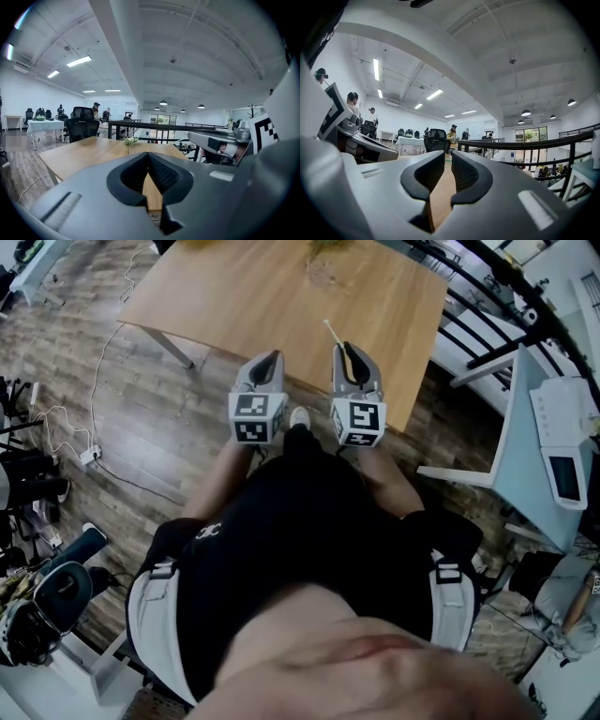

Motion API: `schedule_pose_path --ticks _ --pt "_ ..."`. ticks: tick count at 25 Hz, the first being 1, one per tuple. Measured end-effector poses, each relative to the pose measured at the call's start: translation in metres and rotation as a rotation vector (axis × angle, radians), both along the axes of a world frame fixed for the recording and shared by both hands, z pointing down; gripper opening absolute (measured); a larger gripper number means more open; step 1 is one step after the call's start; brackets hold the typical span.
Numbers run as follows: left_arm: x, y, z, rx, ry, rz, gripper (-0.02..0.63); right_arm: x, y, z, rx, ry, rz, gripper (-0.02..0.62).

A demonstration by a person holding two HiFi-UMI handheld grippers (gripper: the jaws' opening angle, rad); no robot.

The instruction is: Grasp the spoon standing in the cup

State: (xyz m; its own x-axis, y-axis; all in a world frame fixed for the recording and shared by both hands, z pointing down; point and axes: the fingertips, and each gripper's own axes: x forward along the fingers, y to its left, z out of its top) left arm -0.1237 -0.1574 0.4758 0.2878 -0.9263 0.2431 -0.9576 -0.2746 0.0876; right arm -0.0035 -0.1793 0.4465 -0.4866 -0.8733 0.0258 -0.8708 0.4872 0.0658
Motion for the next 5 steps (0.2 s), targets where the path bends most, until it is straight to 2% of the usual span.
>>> schedule_pose_path --ticks 5 --pt "-0.0050 -0.0065 -0.0035 0.005 0.000 0.006 0.012 -0.0052 -0.0066 -0.0052 0.006 0.000 0.003 0.045"
